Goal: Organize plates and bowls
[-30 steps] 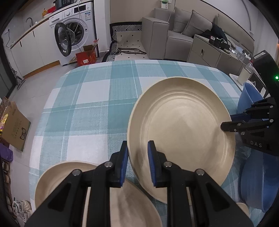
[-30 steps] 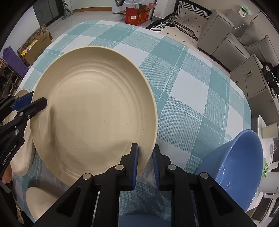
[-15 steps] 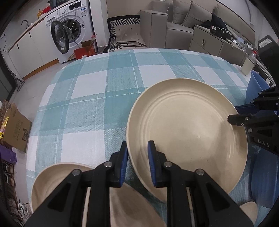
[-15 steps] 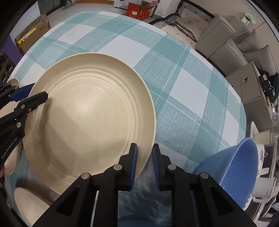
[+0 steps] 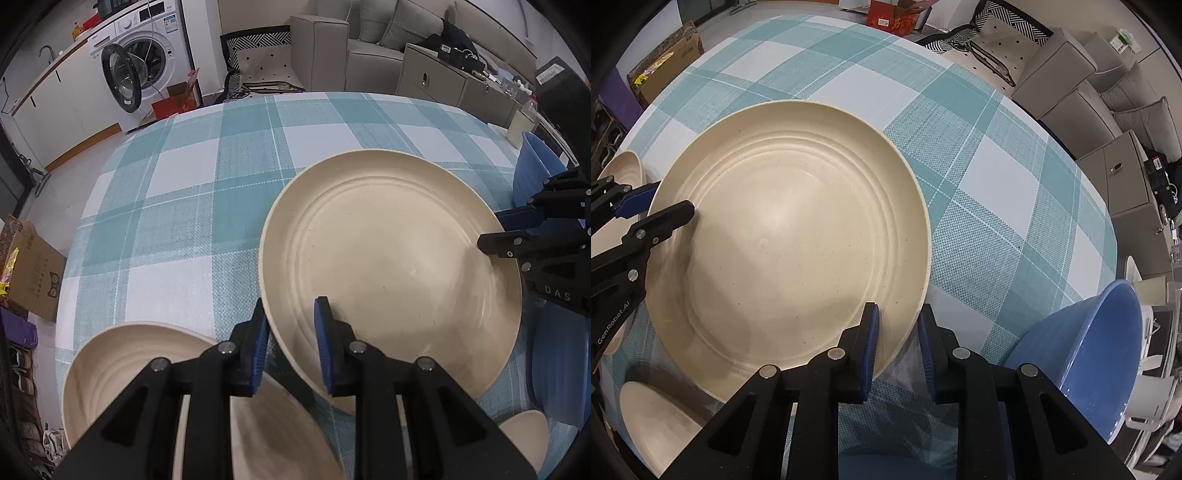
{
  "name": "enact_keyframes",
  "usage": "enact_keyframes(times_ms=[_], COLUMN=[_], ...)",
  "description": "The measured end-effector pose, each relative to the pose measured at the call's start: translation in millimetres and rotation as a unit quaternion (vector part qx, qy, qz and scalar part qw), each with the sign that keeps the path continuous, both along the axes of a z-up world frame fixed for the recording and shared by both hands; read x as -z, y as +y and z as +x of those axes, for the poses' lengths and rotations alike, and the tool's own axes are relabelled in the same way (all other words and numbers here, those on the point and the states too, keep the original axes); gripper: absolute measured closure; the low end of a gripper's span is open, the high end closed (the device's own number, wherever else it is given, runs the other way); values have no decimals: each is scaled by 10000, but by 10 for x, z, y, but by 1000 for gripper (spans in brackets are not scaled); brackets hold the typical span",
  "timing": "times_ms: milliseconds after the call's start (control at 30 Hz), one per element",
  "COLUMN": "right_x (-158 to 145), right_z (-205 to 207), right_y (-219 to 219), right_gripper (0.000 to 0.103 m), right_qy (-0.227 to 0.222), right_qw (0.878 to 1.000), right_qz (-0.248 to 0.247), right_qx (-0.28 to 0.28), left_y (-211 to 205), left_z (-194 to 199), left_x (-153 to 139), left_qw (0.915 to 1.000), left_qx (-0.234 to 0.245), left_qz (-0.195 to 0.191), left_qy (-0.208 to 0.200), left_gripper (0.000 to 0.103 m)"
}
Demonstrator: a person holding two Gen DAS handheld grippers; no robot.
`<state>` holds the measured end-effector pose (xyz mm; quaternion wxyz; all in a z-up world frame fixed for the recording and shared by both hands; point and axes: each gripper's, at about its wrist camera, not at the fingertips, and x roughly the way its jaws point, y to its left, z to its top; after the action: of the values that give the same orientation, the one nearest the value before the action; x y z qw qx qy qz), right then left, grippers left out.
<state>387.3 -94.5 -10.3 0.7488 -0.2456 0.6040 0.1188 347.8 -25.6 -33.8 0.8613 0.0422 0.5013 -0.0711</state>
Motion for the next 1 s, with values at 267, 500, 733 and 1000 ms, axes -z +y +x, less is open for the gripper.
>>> enact_keyframes(times_ms=[267, 500, 733, 1000], right_x=[-65, -251, -446, -705], right_z=[-33, -48, -140, -293], right_y=[-23, -23, 15, 37], right_gripper=[84, 85, 85, 85], right_qy=[-97, -277, -457, -679], right_qw=[9999, 9994, 9986, 9971], right_qz=[91, 214, 281, 340], right_qx=[40, 61, -7, -55], left_y=[13, 78, 146, 190], left_z=[-5, -40, -147, -341], left_x=[-103, -265, -484, -743], left_qw=[9999, 9994, 9982, 9964], left_qx=[-103, -212, -283, -312], left_qz=[-40, -120, -175, -171], left_qy=[-78, -252, -506, -775], left_gripper=[81, 81, 81, 81])
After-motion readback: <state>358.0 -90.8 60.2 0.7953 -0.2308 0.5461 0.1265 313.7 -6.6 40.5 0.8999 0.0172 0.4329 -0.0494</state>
